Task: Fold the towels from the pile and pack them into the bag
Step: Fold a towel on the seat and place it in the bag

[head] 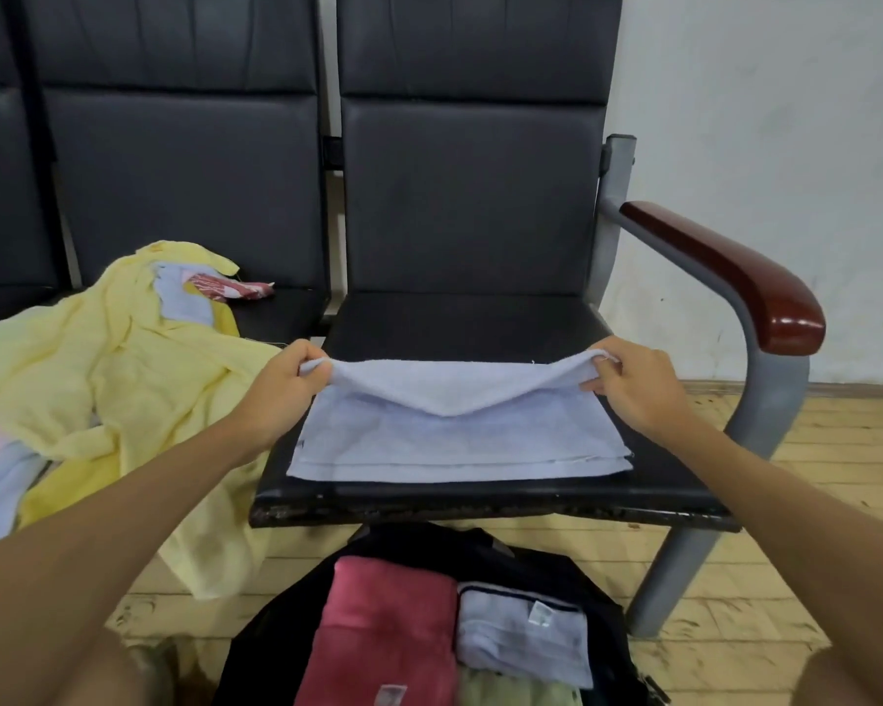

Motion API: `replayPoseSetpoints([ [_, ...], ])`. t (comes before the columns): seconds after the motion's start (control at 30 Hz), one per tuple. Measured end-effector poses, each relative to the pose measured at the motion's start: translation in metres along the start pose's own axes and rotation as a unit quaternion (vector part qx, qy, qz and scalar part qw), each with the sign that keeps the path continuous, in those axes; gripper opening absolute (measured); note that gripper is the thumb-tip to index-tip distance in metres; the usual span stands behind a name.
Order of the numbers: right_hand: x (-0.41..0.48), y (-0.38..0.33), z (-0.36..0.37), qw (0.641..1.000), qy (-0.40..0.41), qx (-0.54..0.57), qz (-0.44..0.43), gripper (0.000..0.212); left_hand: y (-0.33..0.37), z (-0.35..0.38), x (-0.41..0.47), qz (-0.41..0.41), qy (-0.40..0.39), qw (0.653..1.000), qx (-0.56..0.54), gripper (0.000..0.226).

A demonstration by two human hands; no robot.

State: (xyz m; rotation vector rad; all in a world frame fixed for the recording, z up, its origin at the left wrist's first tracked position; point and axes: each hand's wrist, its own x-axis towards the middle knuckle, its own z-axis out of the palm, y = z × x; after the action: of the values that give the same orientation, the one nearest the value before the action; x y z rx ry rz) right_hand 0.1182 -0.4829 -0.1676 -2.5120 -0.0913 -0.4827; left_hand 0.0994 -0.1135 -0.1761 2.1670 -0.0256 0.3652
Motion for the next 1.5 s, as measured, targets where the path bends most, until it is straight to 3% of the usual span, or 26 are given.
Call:
replayPoseSetpoints([
  [0.13, -0.016, 0.015, -0.007, 0.979, -0.160, -0.115, -0.054, 0.023, -0.023, -0.001, -0.009, -0.032, -0.131, 0.987, 0.083, 0.014],
  [0.2, -0.016, 0.017, -0.006, 0.969, -0.200, -0.132, -0.060, 0.028, -0.028, 0.002, -0.006, -0.040, -0.147, 0.985, 0.075, 0.015],
  [0.33, -0.006, 0.019, 0.007, 0.969, -0.198, -0.138, -0.058, 0.031, -0.028, 0.013, 0.005, -0.032, -0.143, 0.988, 0.052, 0.020],
  [0.57, 0.003, 0.013, 0.015, 0.993, -0.099, -0.067, -0.011, 0.029, -0.021, 0.020, 0.014, -0.027, -0.021, 0.999, 0.027, 0.014],
  [0.73, -0.010, 0.018, -0.004, 0.992, -0.091, -0.069, -0.045, 0.029, -0.013, 0.010, 0.006, 0.006, 0.012, 1.000, -0.009, 0.015],
  [0.87, -0.025, 0.019, -0.018, 0.989, -0.104, -0.068, -0.074, 0.024, -0.011, -0.002, -0.005, 0.005, -0.016, 1.000, -0.008, 0.016],
  [1.0, -0.036, 0.016, -0.025, 0.972, -0.184, -0.112, -0.093, 0.026, -0.011, -0.006, -0.014, -0.044, -0.095, 0.995, -0.001, 0.028],
  [1.1, -0.035, 0.014, -0.023, 0.968, -0.215, -0.122, -0.044, 0.035, -0.014, -0.001, -0.013, -0.067, -0.105, 0.992, 0.036, 0.016],
  [1.2, -0.026, 0.013, -0.015, 0.979, -0.168, -0.116, 0.010, 0.035, -0.020, 0.009, -0.005, -0.059, -0.059, 0.991, 0.107, 0.012],
  [1.3, -0.015, 0.013, -0.002, 0.980, -0.136, -0.136, 0.055, 0.019, -0.032, 0.018, 0.009, -0.118, -0.030, 0.977, 0.177, 0.032],
  [1.4, -0.003, 0.014, 0.011, 0.973, -0.132, -0.133, 0.131, 0.021, -0.037, 0.024, 0.020, -0.188, -0.061, 0.950, 0.242, 0.054],
  [1.5, 0.006, 0.013, 0.022, 0.966, -0.137, -0.105, 0.191, 0.029, -0.030, 0.028, 0.022, -0.219, -0.078, 0.952, 0.197, 0.049],
])
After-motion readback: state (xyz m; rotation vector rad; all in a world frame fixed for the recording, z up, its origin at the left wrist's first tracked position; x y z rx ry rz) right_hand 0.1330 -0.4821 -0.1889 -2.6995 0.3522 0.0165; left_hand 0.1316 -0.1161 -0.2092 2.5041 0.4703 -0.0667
